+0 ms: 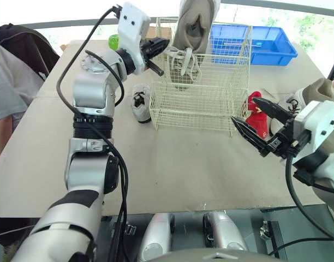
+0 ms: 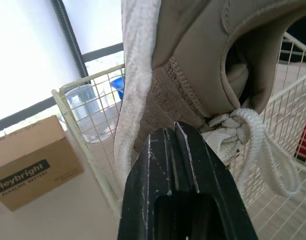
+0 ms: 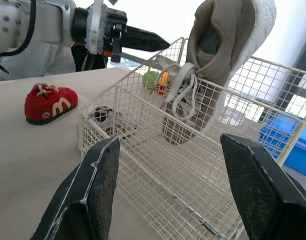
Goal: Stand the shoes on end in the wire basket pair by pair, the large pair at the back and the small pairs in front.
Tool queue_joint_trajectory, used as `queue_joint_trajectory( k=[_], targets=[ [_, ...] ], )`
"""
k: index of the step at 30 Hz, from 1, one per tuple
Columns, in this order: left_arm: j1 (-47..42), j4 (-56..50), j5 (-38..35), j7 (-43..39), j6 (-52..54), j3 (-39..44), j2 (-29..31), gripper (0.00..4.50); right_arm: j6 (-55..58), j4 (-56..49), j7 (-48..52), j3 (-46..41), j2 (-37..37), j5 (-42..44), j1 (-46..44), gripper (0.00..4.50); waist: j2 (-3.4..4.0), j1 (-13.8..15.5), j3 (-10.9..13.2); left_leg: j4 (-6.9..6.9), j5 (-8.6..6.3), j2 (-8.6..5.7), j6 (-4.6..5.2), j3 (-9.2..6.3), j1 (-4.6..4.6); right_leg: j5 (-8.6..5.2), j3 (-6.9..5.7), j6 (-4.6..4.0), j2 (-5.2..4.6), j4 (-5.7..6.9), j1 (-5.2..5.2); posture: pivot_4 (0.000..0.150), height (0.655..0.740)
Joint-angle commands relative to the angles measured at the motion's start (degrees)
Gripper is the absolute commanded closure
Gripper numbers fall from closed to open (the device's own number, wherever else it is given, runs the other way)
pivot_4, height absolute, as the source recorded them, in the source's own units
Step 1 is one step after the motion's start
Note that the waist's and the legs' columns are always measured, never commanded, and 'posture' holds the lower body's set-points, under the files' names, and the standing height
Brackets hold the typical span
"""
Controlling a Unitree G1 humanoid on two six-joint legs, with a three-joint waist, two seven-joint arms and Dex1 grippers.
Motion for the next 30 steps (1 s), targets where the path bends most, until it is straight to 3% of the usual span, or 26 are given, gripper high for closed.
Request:
queue_joint_trajectory(
  k=[1,3,6,7,9,11,14,16,19,24,30],
  targets=[
    [1.9,-5.7,-6.9,1.8,4.0,5.0,-1.3,4.41,1.1,2.0,-2.0,-1.7,0.1,-0.2,-1.2,1.48,0.0,-0.1,0.0,0.0,0.0,0.0,0.0,0.01,0.03,0.0,0.02,0.0,0.0,0.01,0.01,0.15,0.74],
    [4.7,-9.4,-13.1,-1.6,8.1,6.8,-1.2,4.41,2.5,4.0,-2.9,-2.7,0.4,1.3,-1.1,1.48,0.0,-0.1,0.0,0.0,0.0,0.01,-0.01,0.0,0.03,0.0,0.0,0.0,0.0,0.02,0.01,0.15,0.74],
    [8.7,-12.9,-14.3,-3.8,7.9,5.2,0.7,3.63,4.1,7.1,-4.6,-5.5,1.6,4.9,-1.4,1.48,0.0,-0.1,0.0,-0.02,0.02,0.03,-0.04,0.0,0.03,0.0,0.0,-0.01,-0.01,0.02,0.0,0.15,0.74],
    [9.6,-14.9,-16.3,-3.5,9.7,5.4,0.0,3.26,4.2,7.8,-4.1,-7.1,0.9,4.7,-0.5,1.48,0.01,-0.1,0.0,-0.03,0.02,0.03,-0.04,0.0,0.03,0.0,0.0,-0.01,0.0,0.01,0.0,0.15,0.74],
    [13.1,-19.8,-22.4,-7.5,14.6,4.8,0.9,2.24,6.4,9.1,-6.4,-8.7,-0.9,1.5,0.4,0.51,0.01,0.2,0.0,-0.03,0.02,0.03,-0.04,-0.02,0.01,0.0,-0.01,-0.01,-0.04,0.0,0.01,0.15,0.74],
    [17.1,-25.7,-28.5,-11.9,19.5,2.5,2.1,1.38,12.0,10.9,-10.8,-10.6,-5.7,-3.9,0.1,0.0,0.1,-0.1,-0.1,-0.02,0.01,0.02,-0.03,0.0,0.01,0.0,0.0,-0.01,-0.05,-0.03,0.01,0.15,0.74],
    [20.1,-30.6,-31.4,-11.8,22.0,-0.9,1.9,0.09,18.6,14.4,-10.4,-14.2,-10.8,-4.3,0.1,0.0,0.12,0.3,-0.1,-0.02,0.07,-0.01,-0.11,0.13,0.03,0.0,0.1,-0.01,-0.15,-0.04,0.02,0.15,0.74],
    [22.3,-32.4,-32.1,-13.0,21.2,-3.0,2.1,0.04,27.3,20.2,-10.4,-18.2,-12.9,1.5,-6.0,0.0,0.11,0.1,-0.1,-0.01,0.01,-0.02,-0.01,0.15,0.1,0.0,0.13,-0.01,-0.11,-0.03,0.09,0.15,0.74],
    [23.1,-33.0,-31.7,-12.2,19.0,-5.6,0.4,0.04,37.5,28.9,-5.9,-13.4,-25.3,-1.0,-12.1,0.0,0.46,-0.2,-0.1,-0.06,0.02,-0.04,0.05,0.35,0.25,0.0,0.35,-0.01,-0.05,-0.01,0.1,0.15,0.74],
    [22.9,-32.4,-30.1,-13.0,14.8,-9.4,-1.2,0.04,26.1,49.9,6.6,3.2,-36.2,-13.0,-19.7,0.0,0.37,-0.3,-0.1,-0.14,0.02,-0.06,0.06,0.58,0.31,-0.02,0.27,-0.04,0.12,-0.13,0.18,0.15,0.74],
    [22.7,-30.0,-28.0,-14.0,9.9,-11.9,-1.9,0.04,9.4,85.5,20.2,23.3,-32.0,-31.9,-40.9,0.0,0.41,-0.5,-0.1,-0.16,0.02,-0.09,0.06,0.74,0.35,-0.01,0.54,-0.01,0.08,-0.16,0.1,0.15,0.74]
  ],
)
